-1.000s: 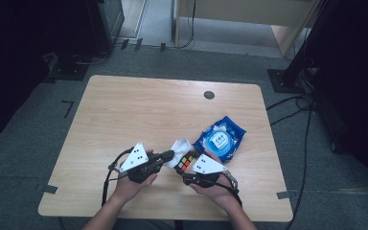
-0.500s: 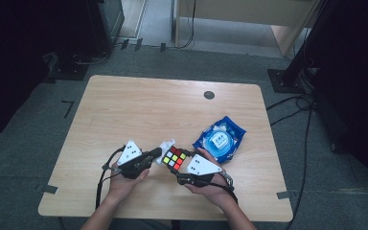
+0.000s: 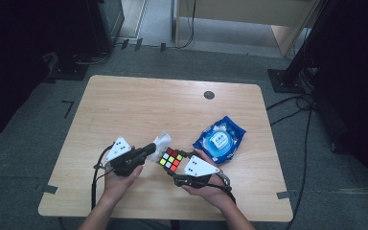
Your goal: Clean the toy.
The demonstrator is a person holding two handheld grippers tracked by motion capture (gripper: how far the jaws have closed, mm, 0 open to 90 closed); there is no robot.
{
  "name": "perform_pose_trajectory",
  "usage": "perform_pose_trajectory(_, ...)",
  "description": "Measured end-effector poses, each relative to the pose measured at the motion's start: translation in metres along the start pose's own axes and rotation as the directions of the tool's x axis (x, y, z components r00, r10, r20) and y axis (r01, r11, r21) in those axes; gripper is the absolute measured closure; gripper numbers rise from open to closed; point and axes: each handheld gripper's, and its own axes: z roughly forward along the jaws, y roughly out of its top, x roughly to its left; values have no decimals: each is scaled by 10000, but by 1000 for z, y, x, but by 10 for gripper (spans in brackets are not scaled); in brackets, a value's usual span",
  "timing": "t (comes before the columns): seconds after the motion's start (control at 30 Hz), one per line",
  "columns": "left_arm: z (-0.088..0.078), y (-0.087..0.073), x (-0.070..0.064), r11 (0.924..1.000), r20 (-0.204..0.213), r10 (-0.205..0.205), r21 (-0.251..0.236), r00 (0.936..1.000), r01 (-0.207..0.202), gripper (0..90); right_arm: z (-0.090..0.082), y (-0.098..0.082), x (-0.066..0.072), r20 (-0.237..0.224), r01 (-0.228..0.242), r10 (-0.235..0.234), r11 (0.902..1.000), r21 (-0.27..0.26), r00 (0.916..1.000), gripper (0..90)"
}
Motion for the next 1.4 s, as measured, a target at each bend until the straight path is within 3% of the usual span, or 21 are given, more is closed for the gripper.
perform_pose_trajectory(0.07,-2,6,-8,9996,637,19,-281,9980,-1,884,3,-1,3,-43,37,-37,9999,109,10000,350)
perform_pose_trajectory(0.13,1,7,-12,9999,833,41,-153,9965,-29,884,4,-2,6,-71,47,-46,9999,100,10000,350)
perform_pose_trajectory(0.17,3,5,-12,10000,725,25,-69,9974,-20,884,4,-1,6,-76,91,-90,9999,75,9999,350)
perform_pose_trajectory(0.3,10,-4,-2,9961,916,-876,114,9919,869,884,1,1,8,-27,158,-158,9999,-59,9999,350)
perform_pose_trajectory(0.37,12,-5,3,9935,1038,-1133,184,9881,1120,883,-1,0,8,52,156,-155,9999,-60,9999,350)
perform_pose_trajectory(0.47,17,-8,7,9909,785,-1296,457,9885,1263,882,-4,0,6,119,80,-78,9998,-178,9999,350)
perform_pose_trajectory(0.6,27,-14,11,9885,189,-1121,1038,9935,1096,883,-11,1,3,256,25,-19,9997,-261,9997,350)
perform_pose_trajectory(0.7,35,-17,9,9856,-702,-249,1653,9972,363,883,-17,2,-1,434,-62,76,9994,-334,9990,351)
perform_pose_trajectory(0.8,43,-21,8,9747,-1423,653,2210,9877,-326,844,-23,2,-6,730,-226,253,9990,-385,9970,350)
perform_pose_trajectory(0.9,42,-18,7,9800,-1295,644,1951,9895,-382,690,-31,2,-13,1051,-498,545,9977,-470,9930,350)
perform_pose_trajectory(0.97,40,-15,3,9816,-1196,955,1760,9882,-735,610,-35,2,-17,1279,-704,764,9962,-507,9888,350)
perform_pose_trajectory(1.03,39,-12,-1,9795,-1161,1373,1636,9837,-1174,544,-38,1,-21,1491,-928,997,9943,-530,9838,350)
perform_pose_trajectory(1.13,36,-12,-7,9686,-898,2035,1636,9749,-1871,453,-40,3,-26,1651,-1253,1340,9902,-618,9771,350)
perform_pose_trajectory(1.2,36,-14,-14,9519,-734,2662,1772,9611,-2501,388,-39,5,-27,1753,-1454,1556,9869,-694,9721,350)
perform_pose_trajectory(1.27,36,-19,-22,9259,-661,3436,1904,9368,-3262,350,-38,6,-28,1758,-1605,1709,9844,-720,9695,350)
perform_pose_trajectory(1.4,40,-26,-38,8573,-835,4900,2264,8677,-4623,250,-33,10,-25,1555,-1949,2049,9778,-770,9664,350)
